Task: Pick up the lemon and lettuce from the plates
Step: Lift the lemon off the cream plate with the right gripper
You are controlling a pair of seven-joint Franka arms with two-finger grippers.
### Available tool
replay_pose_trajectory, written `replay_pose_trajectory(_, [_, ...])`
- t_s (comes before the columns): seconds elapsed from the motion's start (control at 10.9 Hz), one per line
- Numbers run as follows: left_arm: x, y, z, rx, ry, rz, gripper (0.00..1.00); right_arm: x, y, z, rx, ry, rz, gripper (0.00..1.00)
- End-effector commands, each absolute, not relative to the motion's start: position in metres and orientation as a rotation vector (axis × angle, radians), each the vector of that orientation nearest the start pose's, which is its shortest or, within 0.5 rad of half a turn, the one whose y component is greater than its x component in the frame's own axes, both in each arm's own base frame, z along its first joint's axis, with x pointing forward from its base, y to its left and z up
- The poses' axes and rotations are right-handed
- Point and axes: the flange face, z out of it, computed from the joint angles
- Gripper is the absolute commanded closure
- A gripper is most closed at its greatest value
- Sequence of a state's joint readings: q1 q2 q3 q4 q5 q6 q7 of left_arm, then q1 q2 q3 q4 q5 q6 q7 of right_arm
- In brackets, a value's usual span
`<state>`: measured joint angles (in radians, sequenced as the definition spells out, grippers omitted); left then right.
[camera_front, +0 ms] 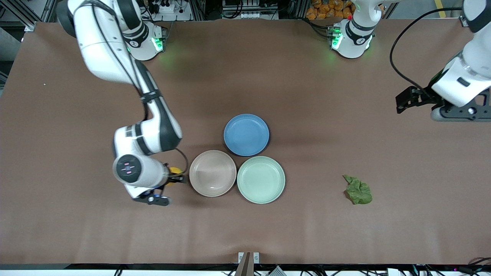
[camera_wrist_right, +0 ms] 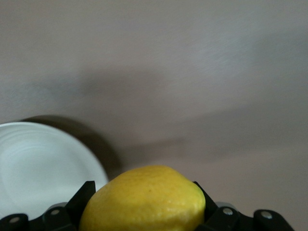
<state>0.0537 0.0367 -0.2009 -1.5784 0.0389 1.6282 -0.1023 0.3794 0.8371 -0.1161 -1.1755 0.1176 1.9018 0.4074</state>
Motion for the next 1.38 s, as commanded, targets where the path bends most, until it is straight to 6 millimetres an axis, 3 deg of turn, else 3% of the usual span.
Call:
replay_pose_trajectory(0.0, [0.547,-0.055,0.627,-3.154,0.004,-0.067,0.0,0.723,0.157,0.319,-3.125,0.289,0.197,0.49])
replay_pose_trajectory(0.18, [0.544,-0.04,0.636,-3.152,-0.027,-0.097,0.0,0.725,0.118,0.322,-3.132,0.222,0.258,0.48])
replay_pose_trajectory(0.46, [0.542,-0.054,0.652,-3.155,0.024,-0.147,0.0,0.726,0.056,0.339,-3.114,0.205,0.289,0.48])
replay_pose_trajectory(0.73, [0.543,-0.054,0.652,-3.173,0.019,-0.146,0.0,0.725,-0.012,0.332,-3.094,0.14,0.308,0.47])
replay_pose_trajectory(1.01, [0.544,-0.048,0.657,-3.174,0.008,-0.16,0.0,0.72,-0.035,0.318,-3.088,0.13,0.334,0.47])
replay_pose_trajectory(1.29, [0.539,-0.054,0.655,-3.186,0.043,-0.106,0.0,0.714,-0.039,0.303,-3.089,0.139,0.332,0.47])
